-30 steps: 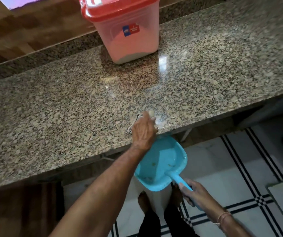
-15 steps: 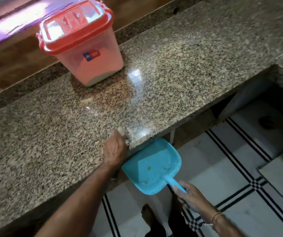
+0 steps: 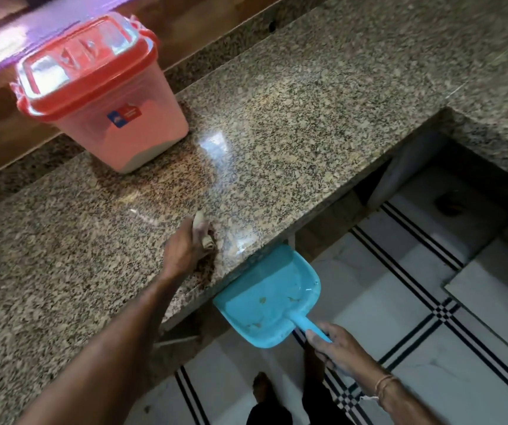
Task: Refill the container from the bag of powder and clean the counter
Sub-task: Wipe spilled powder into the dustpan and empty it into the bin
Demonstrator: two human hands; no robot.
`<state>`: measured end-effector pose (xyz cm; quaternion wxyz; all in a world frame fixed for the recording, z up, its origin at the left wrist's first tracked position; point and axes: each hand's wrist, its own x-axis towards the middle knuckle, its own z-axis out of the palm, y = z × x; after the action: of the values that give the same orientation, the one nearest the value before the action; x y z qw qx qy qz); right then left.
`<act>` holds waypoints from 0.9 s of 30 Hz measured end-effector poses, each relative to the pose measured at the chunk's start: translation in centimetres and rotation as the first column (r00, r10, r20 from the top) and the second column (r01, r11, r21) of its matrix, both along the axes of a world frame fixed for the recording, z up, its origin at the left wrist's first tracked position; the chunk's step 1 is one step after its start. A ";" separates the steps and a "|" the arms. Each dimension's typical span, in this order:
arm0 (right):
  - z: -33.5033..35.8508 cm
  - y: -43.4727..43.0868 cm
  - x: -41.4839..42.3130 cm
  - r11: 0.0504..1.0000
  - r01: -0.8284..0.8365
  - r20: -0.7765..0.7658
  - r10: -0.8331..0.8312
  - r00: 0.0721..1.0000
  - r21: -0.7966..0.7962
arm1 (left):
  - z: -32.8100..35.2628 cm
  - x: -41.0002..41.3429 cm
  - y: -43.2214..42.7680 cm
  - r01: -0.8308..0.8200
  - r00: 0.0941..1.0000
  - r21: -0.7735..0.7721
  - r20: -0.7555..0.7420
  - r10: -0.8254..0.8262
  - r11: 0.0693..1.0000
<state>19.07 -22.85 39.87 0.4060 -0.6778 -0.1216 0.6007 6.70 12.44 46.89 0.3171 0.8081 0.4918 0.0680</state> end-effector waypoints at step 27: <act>2.0 3.5 -9.2 0.985 0.172 0.123 -0.172 0.977 0.011 | -1.6 -2.0 -5.7 0.400 0.915 0.201 -0.130 -0.381 0.894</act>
<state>9.92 -19.32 41.91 0.4484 -0.7214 -0.0876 0.5204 4.72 6.79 45.29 0.2096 0.9230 0.3220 0.0223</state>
